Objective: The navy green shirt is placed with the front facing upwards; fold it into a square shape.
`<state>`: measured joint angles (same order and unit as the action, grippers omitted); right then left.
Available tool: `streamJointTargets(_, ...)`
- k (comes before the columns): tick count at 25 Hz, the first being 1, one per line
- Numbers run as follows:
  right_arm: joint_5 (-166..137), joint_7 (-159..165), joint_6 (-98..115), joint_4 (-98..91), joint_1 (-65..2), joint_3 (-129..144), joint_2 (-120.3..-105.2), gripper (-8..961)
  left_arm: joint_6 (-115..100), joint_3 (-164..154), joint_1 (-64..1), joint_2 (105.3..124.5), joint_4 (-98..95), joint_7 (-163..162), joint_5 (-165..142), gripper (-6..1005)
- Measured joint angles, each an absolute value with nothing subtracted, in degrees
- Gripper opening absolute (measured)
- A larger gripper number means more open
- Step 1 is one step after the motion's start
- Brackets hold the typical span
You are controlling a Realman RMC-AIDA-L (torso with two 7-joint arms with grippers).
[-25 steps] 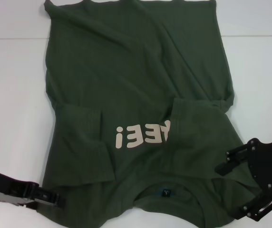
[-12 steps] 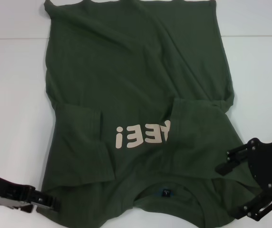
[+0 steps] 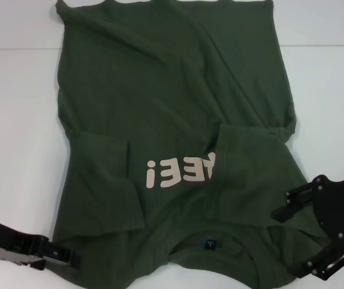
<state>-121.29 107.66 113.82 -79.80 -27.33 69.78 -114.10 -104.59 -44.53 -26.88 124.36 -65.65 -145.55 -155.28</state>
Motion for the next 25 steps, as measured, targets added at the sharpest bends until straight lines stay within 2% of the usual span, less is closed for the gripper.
streamJointTargets(11,-122.6,107.7,113.8,-79.8,-27.7,69.8,-114.74,918,-104.3,-45.7,-26.9,124.39,-65.4,-145.5,-154.0,851)
streamJointTargets(25,-122.7,107.6,113.8,-79.8,-27.9,69.7,-114.84,918,-104.0,-46.4,-27.1,124.18,-64.0,-146.1,-153.3,838)
